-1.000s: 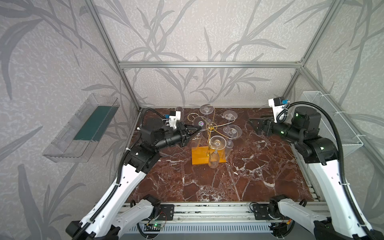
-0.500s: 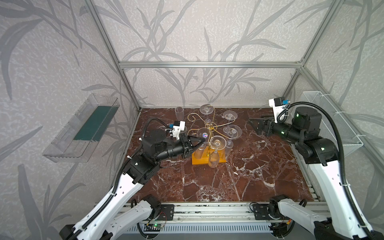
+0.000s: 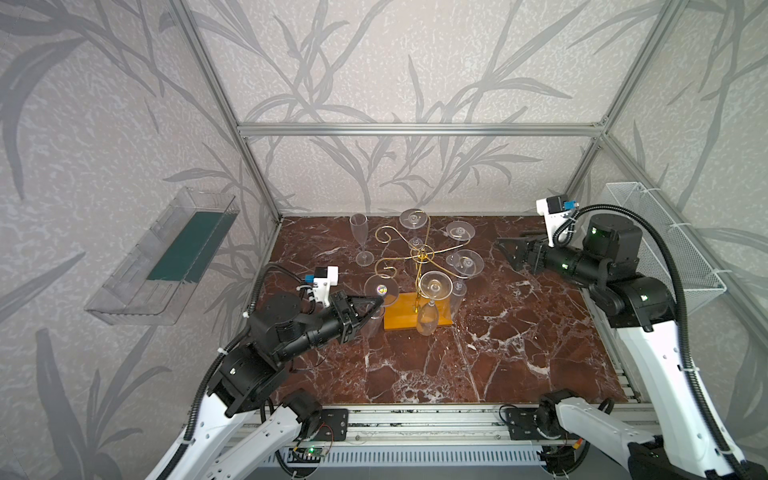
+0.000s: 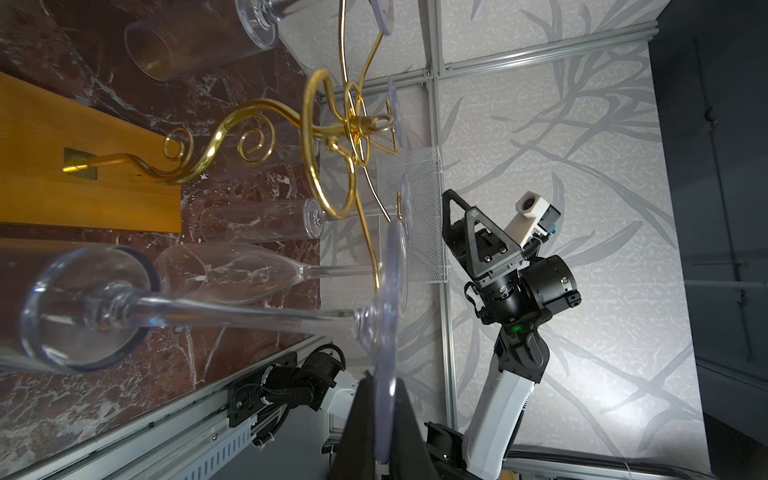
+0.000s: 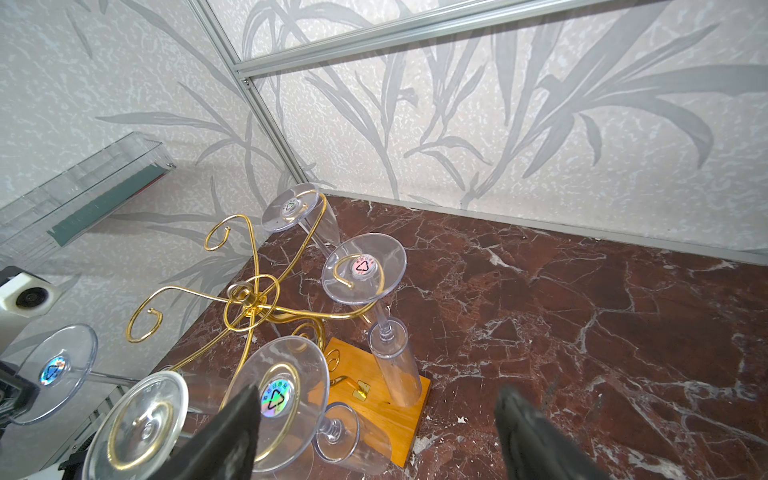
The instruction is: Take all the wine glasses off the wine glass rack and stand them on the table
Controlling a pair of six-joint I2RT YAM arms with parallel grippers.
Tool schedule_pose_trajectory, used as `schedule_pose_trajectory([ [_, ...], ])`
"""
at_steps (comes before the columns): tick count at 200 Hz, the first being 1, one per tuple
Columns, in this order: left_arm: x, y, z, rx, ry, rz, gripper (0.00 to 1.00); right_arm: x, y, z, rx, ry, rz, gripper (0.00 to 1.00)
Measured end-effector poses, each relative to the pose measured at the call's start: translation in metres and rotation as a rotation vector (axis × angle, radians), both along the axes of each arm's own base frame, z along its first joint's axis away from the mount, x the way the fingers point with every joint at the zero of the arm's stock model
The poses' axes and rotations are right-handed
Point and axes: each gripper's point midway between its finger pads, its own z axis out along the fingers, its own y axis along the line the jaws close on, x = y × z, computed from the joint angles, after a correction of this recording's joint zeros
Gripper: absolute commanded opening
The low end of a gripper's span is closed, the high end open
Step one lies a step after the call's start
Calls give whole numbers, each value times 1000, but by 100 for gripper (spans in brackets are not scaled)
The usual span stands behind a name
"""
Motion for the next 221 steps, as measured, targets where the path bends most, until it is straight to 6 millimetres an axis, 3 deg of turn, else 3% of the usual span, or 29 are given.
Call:
schedule_pose_trajectory([
  [44, 3, 23, -9, 153, -6, 94, 0, 0, 0, 0, 0, -1, 0, 86],
  [94, 16, 47, 26, 457, -176, 145, 0, -1, 0, 0, -7, -6, 2, 86],
  [161, 51, 47, 67, 871, -476, 70, 0, -3, -1, 3, -22, -27, 6, 86],
  [221, 96, 39, 61, 1331, -767, -44, 0, 5, 3, 14, -9, -36, 18, 86],
])
